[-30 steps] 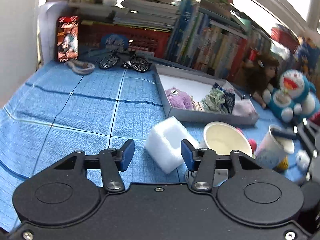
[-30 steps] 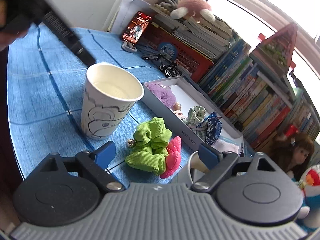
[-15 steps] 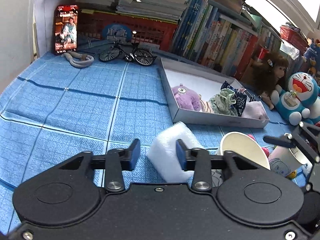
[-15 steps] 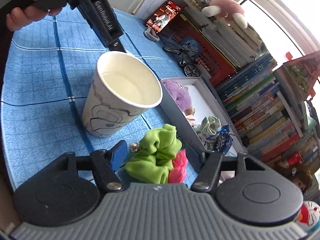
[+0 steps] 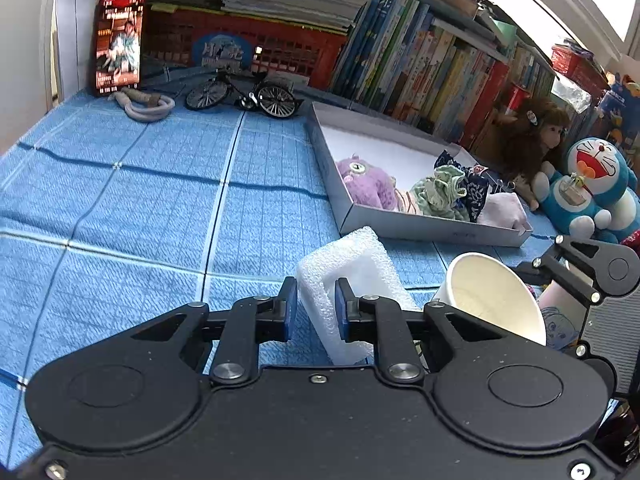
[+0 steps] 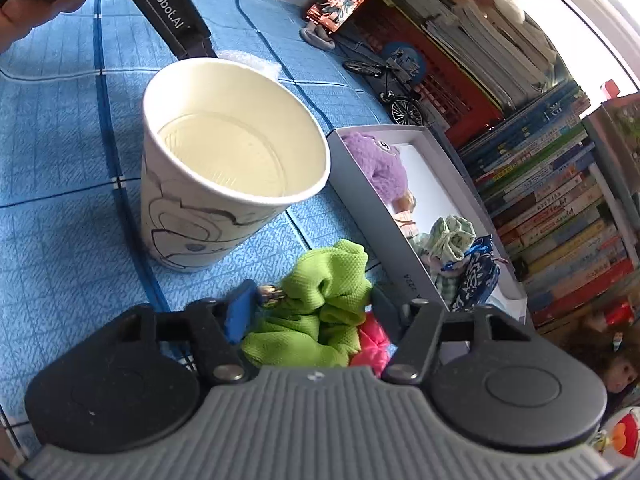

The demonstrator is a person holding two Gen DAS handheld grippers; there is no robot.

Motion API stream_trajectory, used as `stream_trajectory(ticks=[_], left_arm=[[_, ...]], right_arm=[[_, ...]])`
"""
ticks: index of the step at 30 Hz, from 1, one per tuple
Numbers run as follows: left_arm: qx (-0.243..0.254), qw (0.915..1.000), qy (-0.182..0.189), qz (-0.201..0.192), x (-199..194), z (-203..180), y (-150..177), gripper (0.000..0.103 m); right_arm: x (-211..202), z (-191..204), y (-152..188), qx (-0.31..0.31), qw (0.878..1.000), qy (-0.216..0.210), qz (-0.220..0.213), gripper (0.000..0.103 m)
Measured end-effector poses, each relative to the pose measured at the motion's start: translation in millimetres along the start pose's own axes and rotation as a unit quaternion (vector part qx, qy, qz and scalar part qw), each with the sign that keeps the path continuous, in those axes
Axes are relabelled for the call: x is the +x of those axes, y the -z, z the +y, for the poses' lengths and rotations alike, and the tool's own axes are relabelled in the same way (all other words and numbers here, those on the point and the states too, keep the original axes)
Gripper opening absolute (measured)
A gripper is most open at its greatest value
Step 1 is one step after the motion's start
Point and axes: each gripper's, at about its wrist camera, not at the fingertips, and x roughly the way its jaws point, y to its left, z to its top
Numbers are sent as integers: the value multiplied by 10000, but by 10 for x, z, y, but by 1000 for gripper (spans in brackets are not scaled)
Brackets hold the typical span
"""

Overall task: Organize soft objects
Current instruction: 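Grasp the white foam cube with the left gripper while the right grasps the green scrunchie, then carry the foam cube and green scrunchie over the white tray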

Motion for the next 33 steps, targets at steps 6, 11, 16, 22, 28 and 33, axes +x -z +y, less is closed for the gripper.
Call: stream_trajectory(ticks=[6, 11, 16, 22, 28, 33], left_arm=[[73, 9998, -69, -148, -71, -46, -61, 18], [114, 9997, -113, -201, -113, -87, -103, 18], [111, 9994, -119, -312, -191, -124, -154, 18], [143, 9990, -110, -400, -288, -196, -218, 18], [187, 9987, -56, -481, -369, -272, -310, 16], [208, 9982, 2, -555, -402, -328, -397, 16]], right_arm=[[-45, 107, 25, -121, 9996, 191, -167, 47], [-145, 85, 33, 48, 9985, 388, -384, 44], [-363, 83, 46, 203, 9930, 815, -824, 41], [-557, 14, 37, 468, 9880, 977, -1105, 41], [-694, -108, 47, 821, 9843, 942, -1245, 41], [-733, -171, 37, 949, 9819, 994, -1305, 41]])
